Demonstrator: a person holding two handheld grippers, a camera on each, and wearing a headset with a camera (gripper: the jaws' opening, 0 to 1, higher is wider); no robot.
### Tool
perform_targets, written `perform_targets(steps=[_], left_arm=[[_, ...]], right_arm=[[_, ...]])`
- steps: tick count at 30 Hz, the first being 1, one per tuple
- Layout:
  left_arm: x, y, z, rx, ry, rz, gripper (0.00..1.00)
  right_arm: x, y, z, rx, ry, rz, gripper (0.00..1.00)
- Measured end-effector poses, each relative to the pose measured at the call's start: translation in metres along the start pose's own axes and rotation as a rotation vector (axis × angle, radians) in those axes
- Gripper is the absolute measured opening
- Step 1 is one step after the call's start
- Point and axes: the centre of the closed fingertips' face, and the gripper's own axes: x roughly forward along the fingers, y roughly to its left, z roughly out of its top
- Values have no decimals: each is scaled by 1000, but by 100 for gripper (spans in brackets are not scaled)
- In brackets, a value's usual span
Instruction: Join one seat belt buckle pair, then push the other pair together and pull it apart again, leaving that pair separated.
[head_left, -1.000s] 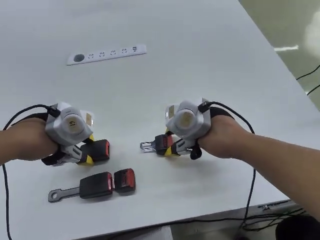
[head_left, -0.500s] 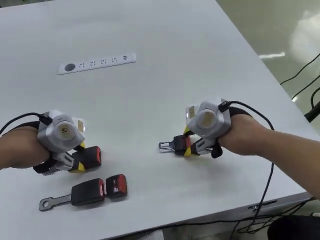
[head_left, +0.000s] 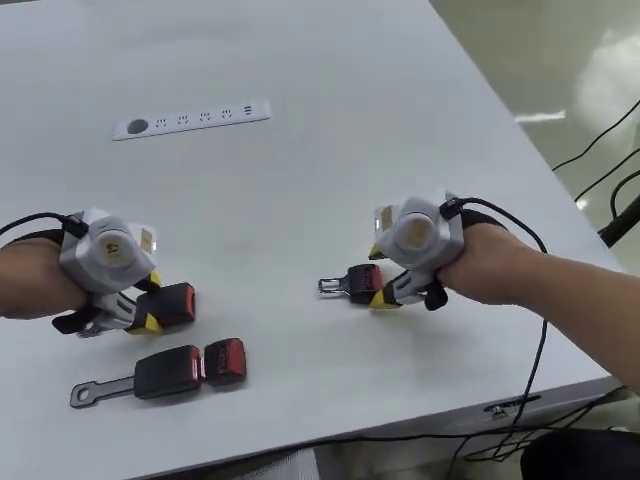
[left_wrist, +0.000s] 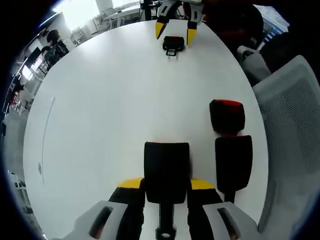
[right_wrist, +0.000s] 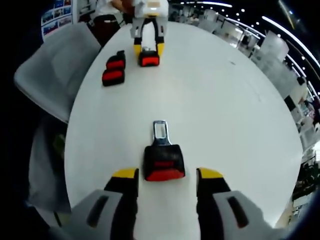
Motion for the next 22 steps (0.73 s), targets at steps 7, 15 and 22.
perform_targets(steps=[7,15,22], left_arm=[[-35,-9,-10,-105,-155,87,37],[-79,-39,-49,-309,-292,204,56],[-93,-65,-93,-400,-289,276,72]], right_arm=[[-26,10,4,125,-88,-48,52],[-56,29,18,233,-202,-151,75],[-64,46,14,298,-258,-191,91]])
